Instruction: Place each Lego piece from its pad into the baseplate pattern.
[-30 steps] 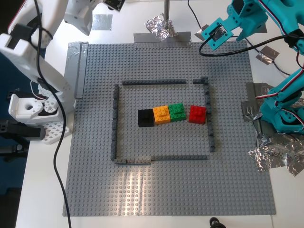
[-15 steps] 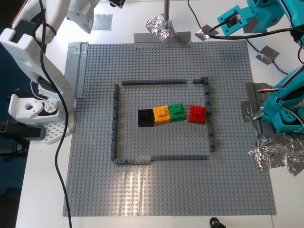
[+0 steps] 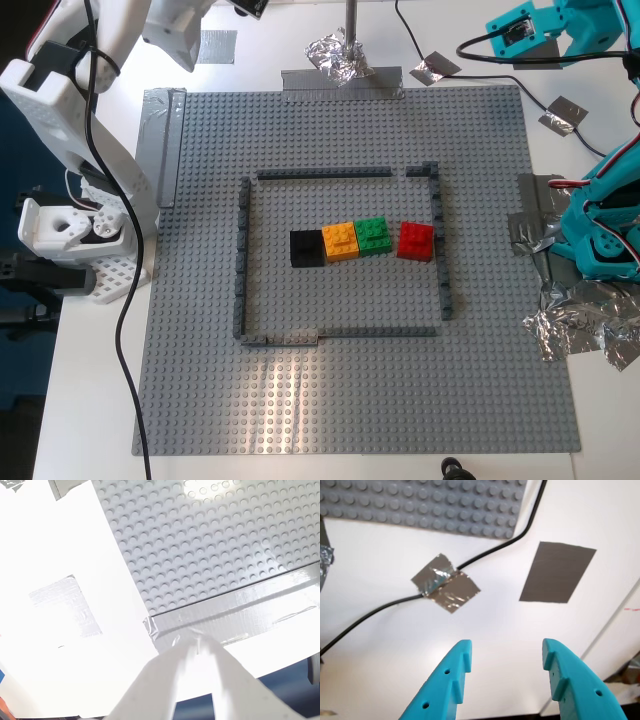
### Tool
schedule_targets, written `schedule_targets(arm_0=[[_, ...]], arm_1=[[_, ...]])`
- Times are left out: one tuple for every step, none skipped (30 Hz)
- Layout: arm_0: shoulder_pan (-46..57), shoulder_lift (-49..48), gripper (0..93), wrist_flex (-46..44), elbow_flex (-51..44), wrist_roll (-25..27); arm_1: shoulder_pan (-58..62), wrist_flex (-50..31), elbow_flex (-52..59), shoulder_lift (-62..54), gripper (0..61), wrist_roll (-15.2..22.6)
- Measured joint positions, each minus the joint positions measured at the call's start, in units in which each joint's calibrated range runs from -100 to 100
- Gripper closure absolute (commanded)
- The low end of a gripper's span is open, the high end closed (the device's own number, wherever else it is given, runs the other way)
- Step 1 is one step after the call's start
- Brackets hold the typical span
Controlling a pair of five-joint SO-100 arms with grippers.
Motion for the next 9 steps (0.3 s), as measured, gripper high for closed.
schedule_targets(arm_0=[[0.30,0.00,76.5,0.00,0.00,-0.05],[0.30,0.00,76.5,0.00,0.00,-0.05],[0.15,0.00,76.5,0.00,0.00,0.00],[0.07,0.00,76.5,0.00,0.00,0.00],[0.07,0.00,76.5,0.00,0.00,0.05],[0.15,0.00,76.5,0.00,0.00,0.05],[0.30,0.00,76.5,0.00,0.00,-0.05],[0.30,0.00,76.5,0.00,0.00,-0.05],[0.15,0.00,76.5,0.00,0.00,0.05]], arm_1=[[0.00,0.00,0.00,0.00,61.2,0.00],[0.00,0.00,0.00,0.00,61.2,0.00],[-0.09,0.00,0.00,0.00,61.2,0.00],[-0.09,0.00,0.00,0.00,61.2,0.00],[-0.09,0.00,0.00,0.00,61.2,0.00],[-0.09,0.00,0.00,0.00,61.2,0.00],[-0.09,0.00,0.00,0.00,61.2,0.00],[-0.09,0.00,0.00,0.00,61.2,0.00],[-0.09,0.00,0.00,0.00,61.2,0.00]])
